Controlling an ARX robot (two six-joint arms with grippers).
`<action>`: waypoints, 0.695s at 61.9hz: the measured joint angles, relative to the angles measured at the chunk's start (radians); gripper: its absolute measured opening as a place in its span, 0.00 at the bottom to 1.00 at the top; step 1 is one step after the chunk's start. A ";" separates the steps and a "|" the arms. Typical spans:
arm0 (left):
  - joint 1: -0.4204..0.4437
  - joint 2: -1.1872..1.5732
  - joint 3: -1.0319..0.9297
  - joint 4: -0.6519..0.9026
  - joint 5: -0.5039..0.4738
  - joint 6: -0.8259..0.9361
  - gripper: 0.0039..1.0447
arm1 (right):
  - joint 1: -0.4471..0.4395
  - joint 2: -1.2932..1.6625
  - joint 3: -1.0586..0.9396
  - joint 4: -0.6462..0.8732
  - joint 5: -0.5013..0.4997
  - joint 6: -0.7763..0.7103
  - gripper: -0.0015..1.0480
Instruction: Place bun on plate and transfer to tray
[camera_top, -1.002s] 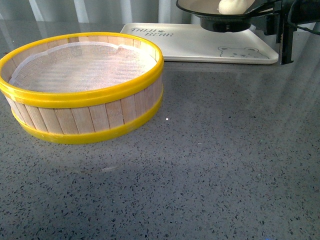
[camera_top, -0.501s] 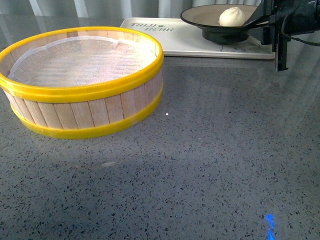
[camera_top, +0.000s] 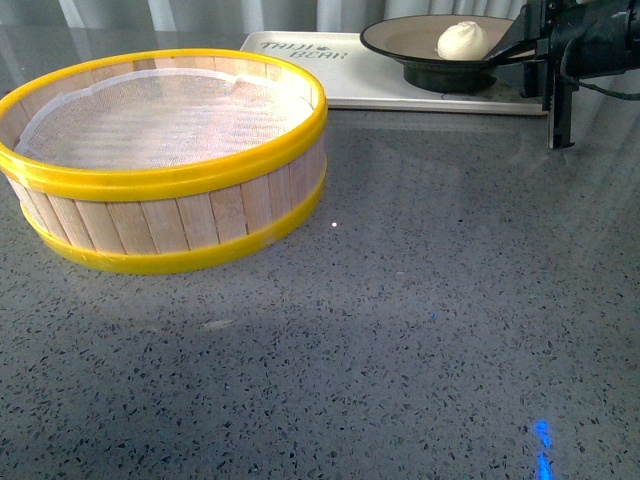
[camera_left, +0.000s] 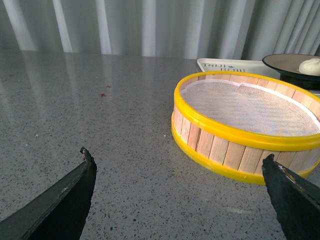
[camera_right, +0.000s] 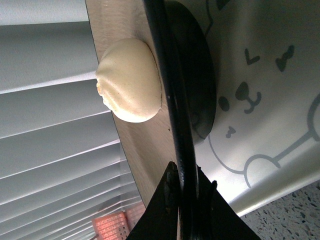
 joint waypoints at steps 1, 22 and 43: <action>0.000 0.000 0.000 0.000 0.000 0.000 0.94 | 0.000 0.000 0.000 0.000 0.000 0.000 0.03; 0.000 0.000 0.000 0.000 0.000 0.000 0.94 | -0.003 0.002 0.000 0.001 -0.002 -0.002 0.18; 0.000 0.000 0.000 0.000 0.000 0.000 0.94 | -0.015 -0.029 -0.056 0.043 0.000 0.000 0.76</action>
